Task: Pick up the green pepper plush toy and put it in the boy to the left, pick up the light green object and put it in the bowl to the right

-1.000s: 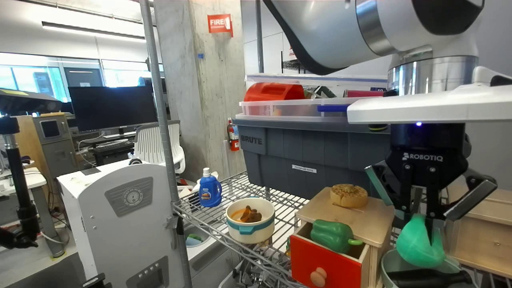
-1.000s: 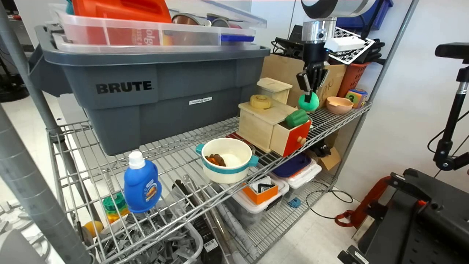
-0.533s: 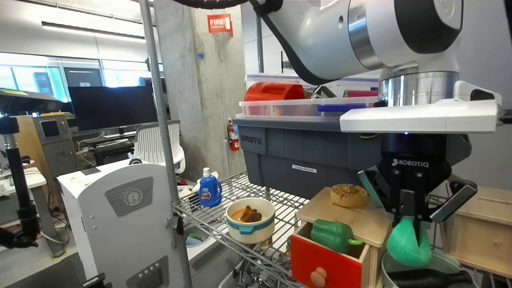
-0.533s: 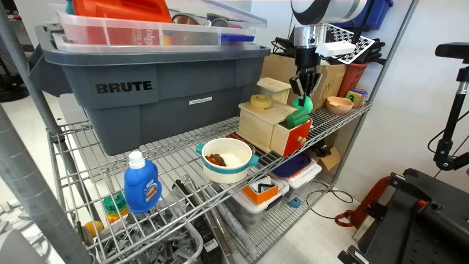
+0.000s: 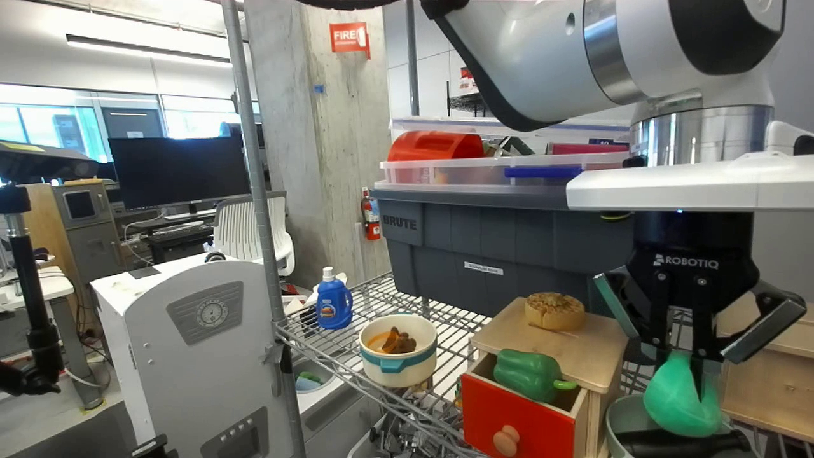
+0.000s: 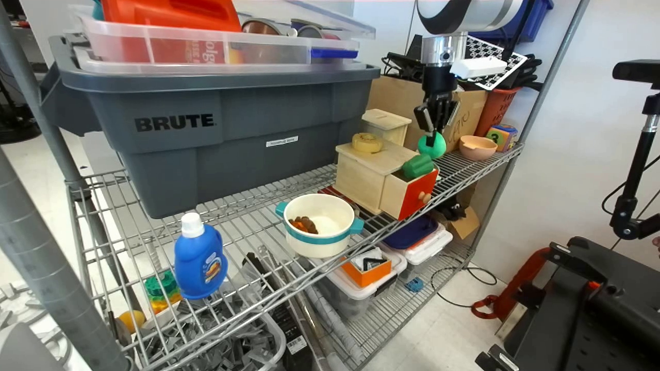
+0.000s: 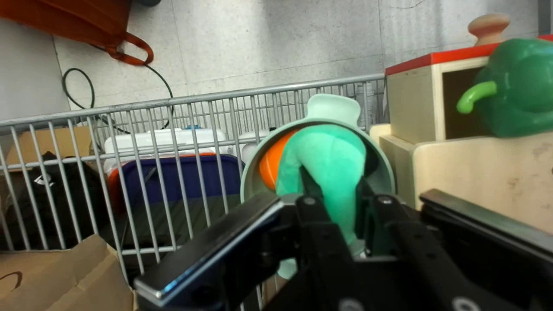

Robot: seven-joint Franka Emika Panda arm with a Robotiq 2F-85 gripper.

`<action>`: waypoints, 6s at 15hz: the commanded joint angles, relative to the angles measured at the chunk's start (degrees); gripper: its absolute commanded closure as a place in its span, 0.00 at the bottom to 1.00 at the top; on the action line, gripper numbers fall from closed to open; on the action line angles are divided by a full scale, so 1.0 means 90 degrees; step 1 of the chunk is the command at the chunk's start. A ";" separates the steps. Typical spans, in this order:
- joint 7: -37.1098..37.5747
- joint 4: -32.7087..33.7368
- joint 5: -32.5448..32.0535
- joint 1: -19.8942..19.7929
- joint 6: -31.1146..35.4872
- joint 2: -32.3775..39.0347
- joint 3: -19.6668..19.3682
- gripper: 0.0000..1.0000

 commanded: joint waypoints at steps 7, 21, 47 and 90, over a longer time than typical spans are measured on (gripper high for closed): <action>0.0075 0.0486 0.0000 -0.0034 -0.0386 0.0191 0.0001 0.20; 0.0143 0.0229 -0.0059 0.0114 -0.0261 -0.0073 -0.0001 0.00; 0.0551 -0.1129 -0.0479 0.1236 -0.0089 -0.0982 0.0119 0.00; 0.0440 -0.1022 -0.1280 0.2171 -0.0470 -0.0640 0.0548 0.00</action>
